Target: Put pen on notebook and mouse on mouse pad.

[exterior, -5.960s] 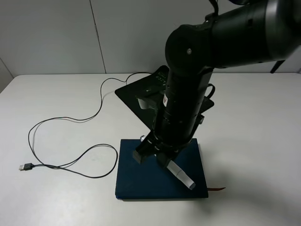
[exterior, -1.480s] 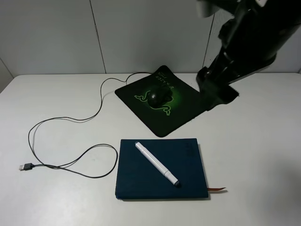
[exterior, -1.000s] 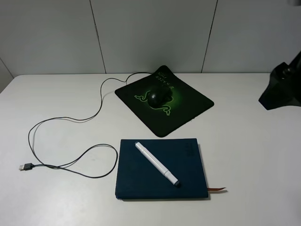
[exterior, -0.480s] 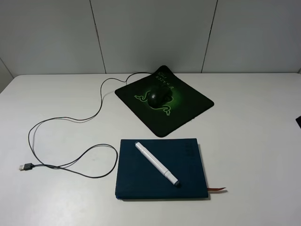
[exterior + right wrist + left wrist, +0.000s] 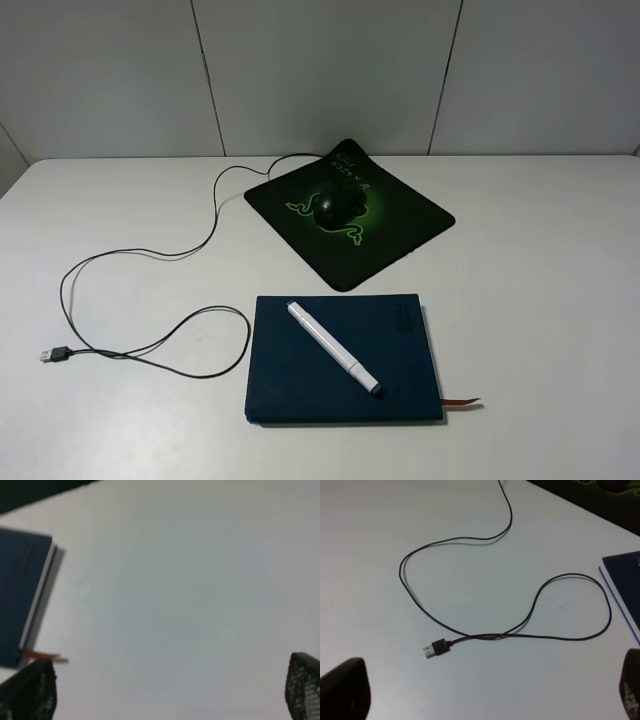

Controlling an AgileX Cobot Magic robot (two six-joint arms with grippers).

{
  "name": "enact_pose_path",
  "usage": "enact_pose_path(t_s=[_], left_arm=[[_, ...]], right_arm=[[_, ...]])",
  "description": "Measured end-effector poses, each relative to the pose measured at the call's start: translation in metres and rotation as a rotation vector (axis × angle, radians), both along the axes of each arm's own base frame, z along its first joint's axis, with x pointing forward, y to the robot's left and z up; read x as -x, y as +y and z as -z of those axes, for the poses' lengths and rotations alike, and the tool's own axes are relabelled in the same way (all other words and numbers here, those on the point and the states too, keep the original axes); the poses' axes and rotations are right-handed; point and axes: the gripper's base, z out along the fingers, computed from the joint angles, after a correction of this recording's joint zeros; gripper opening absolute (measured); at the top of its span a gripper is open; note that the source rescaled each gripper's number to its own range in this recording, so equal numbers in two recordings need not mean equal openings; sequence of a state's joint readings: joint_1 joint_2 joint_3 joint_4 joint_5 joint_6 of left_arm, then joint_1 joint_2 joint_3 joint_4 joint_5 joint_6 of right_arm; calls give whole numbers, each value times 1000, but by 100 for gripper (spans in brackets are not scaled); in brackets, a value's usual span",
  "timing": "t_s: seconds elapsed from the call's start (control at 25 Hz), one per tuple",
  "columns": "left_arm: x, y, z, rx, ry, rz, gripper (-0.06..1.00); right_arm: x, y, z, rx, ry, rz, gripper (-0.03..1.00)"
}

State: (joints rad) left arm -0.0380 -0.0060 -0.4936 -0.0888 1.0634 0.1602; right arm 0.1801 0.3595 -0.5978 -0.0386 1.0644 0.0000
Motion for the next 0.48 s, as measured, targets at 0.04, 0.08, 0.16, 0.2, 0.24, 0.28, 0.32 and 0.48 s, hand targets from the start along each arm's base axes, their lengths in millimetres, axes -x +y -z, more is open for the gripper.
enact_pose_path(t_s=[0.04,0.08,0.16,0.2,0.24,0.28,0.32,0.48], left_arm=[[0,0,0,0,0,0,100],[0,0,0,0,0,0,100],[0,0,0,0,0,0,100],[0,0,0,0,0,0,100],[0,0,0,0,0,0,100],[0,0,0,0,0,0,100],[0,0,0,0,0,0,100],[0,0,0,0,0,0,100]], right_arm=[[6,-1,2,-25,-31,24,100],[12,-1,4,-45,-57,48,100],[22,-1,8,-85,-99,82,100],[27,0,12,-101,-119,100,100],[31,0,15,-112,-139,117,100],[35,1,17,-120,-159,135,100],[39,1,19,-125,-188,149,100],[50,1,20,-117,-286,196,100]])
